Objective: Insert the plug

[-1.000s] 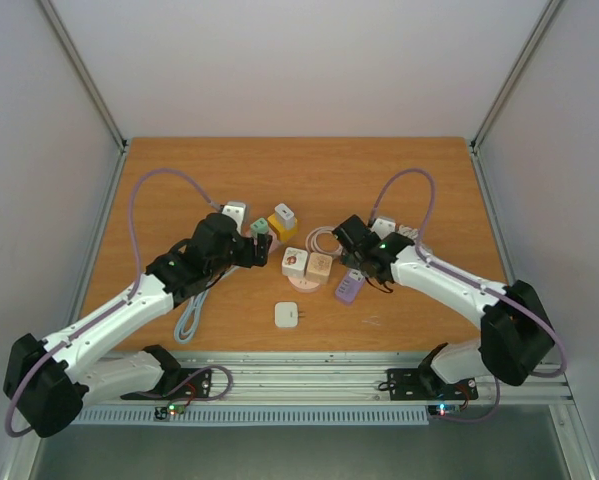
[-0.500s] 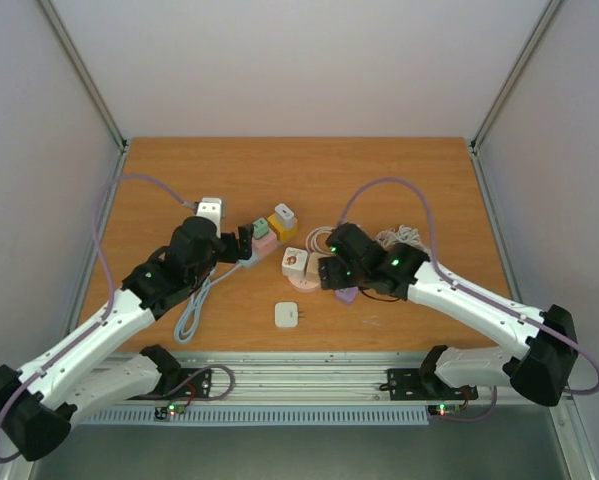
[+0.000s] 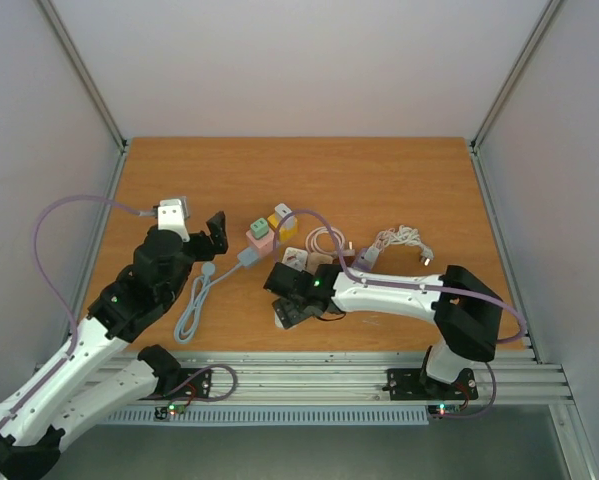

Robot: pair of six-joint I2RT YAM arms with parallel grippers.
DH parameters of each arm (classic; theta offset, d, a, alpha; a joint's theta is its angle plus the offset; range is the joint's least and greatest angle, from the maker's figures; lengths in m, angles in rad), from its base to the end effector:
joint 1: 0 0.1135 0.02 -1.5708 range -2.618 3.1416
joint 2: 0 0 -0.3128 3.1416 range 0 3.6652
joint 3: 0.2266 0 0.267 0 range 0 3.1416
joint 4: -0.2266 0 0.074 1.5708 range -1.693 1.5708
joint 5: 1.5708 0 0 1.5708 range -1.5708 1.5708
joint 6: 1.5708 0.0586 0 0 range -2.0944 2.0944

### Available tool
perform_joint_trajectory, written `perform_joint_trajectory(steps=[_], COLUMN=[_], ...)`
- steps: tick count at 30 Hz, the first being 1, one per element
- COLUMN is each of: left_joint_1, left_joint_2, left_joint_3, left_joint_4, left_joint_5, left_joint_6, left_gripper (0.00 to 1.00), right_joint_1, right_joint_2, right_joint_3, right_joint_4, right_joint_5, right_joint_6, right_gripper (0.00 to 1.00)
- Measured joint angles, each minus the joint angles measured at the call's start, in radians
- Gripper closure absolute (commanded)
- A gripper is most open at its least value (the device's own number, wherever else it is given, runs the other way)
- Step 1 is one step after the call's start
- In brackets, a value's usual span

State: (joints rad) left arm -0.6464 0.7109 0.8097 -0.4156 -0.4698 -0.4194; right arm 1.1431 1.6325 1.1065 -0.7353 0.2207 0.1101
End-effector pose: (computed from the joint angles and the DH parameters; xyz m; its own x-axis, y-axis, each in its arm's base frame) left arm 0.1404 -0.0727 0.3636 -0.3060 -0.2240 -0.9253 0.0756 0.9631 -0.2581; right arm 0.1504 0.2989 0.2220 -0.4872 -0.8103 -0.3257 -0.8116 0.5578 -0.1738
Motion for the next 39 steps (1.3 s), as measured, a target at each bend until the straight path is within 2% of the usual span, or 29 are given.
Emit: perform_joint_trajectory(steps=[11,24,31,35,39], left_joint_1=[0.0,0.0,0.0,0.001,0.001], left_joint_2=[-0.011,-0.007,0.018,0.025,0.033], left_joint_3=[0.0,0.0,0.0,0.0,0.0], left_joint_4=[-0.008,-0.008,-0.012,-0.017,-0.018], left_joint_5=[-0.018,-0.012,0.003,0.015,0.021], left_joint_6=[0.001,0.004,0.005,0.006,0.007], left_gripper=[0.01,0.01,0.01,0.01,0.01], right_joint_1=[-0.001,-0.001,-0.005,-0.006,-0.006], right_joint_2=[0.123,0.248,0.256,0.245,0.216], right_joint_3=[0.026,0.085,0.087,0.08,0.047], right_joint_4=[0.093,0.11,0.108,0.095,0.081], right_joint_5=[-0.136,-0.124,-0.185,-0.212,-0.245], right_joint_6=[-0.156,-0.312,-0.387,-0.4,-0.404], right_gripper=[0.03,0.01,0.01,0.02,0.09])
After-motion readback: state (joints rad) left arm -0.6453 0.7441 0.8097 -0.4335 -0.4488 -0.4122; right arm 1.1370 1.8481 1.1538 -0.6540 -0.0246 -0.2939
